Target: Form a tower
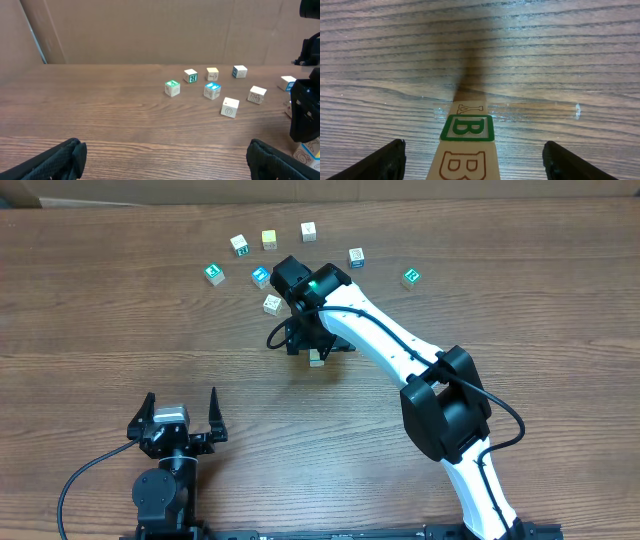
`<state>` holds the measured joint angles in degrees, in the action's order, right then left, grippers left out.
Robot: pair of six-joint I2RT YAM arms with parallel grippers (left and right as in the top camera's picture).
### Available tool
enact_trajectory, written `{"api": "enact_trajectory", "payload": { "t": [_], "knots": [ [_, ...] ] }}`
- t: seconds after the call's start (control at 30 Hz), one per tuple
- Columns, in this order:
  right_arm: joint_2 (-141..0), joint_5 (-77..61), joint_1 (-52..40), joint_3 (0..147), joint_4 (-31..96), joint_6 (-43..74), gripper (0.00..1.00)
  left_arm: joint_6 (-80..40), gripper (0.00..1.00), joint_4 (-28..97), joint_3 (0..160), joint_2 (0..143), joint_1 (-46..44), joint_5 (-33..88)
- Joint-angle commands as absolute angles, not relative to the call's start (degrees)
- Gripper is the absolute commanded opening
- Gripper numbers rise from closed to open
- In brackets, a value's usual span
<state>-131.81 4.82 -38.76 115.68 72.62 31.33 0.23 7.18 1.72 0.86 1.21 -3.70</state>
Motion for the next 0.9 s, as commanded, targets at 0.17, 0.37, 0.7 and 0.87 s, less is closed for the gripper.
{"api": "enact_trajectory", "payload": {
  "t": [0.17,0.37,0.7,0.87],
  "knots": [
    [-131.94,4.16,-38.89,115.61,71.75,31.48,0.86,1.30,1.00,7.88,2.09,0.32,1.04,-4.45],
    [-131.33,4.21,-38.87,119.92,72.77,30.96,0.91,1.30,1.00,7.88,2.09,0.32,1.04,-4.45],
    [-126.91,7.51,-38.83,136.40,78.98,28.42,0.96,1.30,1.00,7.88,2.09,0.32,1.04,-4.45],
    [-123.61,7.97,-38.83,140.77,81.82,26.68,0.65,1.30,1.00,7.88,2.09,0.32,1.04,-4.45]
  ]
}}
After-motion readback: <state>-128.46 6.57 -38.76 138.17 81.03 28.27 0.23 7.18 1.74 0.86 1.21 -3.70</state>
